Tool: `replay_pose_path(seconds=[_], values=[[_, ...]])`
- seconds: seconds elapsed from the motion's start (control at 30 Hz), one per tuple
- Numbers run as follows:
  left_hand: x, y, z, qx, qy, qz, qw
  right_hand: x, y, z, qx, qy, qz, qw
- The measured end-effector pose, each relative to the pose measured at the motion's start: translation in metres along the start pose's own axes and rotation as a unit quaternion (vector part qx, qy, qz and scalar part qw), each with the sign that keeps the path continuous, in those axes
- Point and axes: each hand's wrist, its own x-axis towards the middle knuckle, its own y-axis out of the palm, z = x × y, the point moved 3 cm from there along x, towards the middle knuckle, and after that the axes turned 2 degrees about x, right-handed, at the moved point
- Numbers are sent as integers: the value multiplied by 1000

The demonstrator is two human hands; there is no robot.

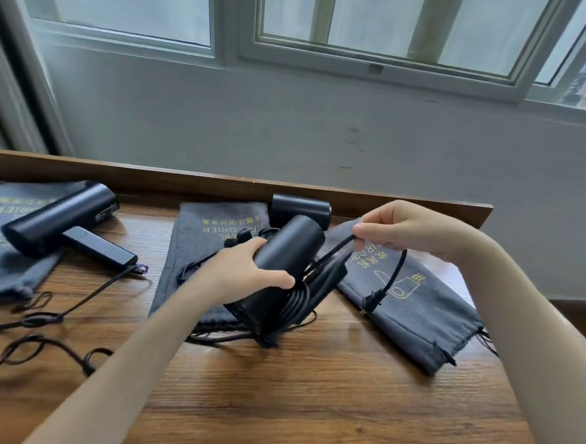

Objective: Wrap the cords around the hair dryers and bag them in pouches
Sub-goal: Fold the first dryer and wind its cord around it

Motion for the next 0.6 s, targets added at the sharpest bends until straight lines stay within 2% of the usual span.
replay_pose_path(seconds=[0.07, 0.1, 0.2, 0.3, 0.43, 0.47, 0.53, 0.6], values=[[1, 7, 5, -168, -15, -10, 986, -2, 6, 14, -9, -34, -13, 999], [2, 10, 8, -263, -17, -21, 964, -4, 11, 20, -7, -45, -8, 999], [2, 17, 12, -440, -33, -56, 896, -8, 27, 25, 1, -81, 38, 996], [3, 24, 7, -587, -28, -53, 807, -7, 49, 21, -6, -102, 58, 993], [0, 22, -14, -735, 39, -21, 677, -2, 87, 9, 114, -80, 123, 983], [-1, 21, -15, -754, 59, -7, 655, -1, 94, 4, 143, -85, 142, 976], [-2, 19, -13, -768, 91, 20, 634, 2, 100, -9, 152, -96, 162, 970], [-3, 18, -7, -767, 114, 42, 630, 3, 99, -22, 131, -101, 163, 973]])
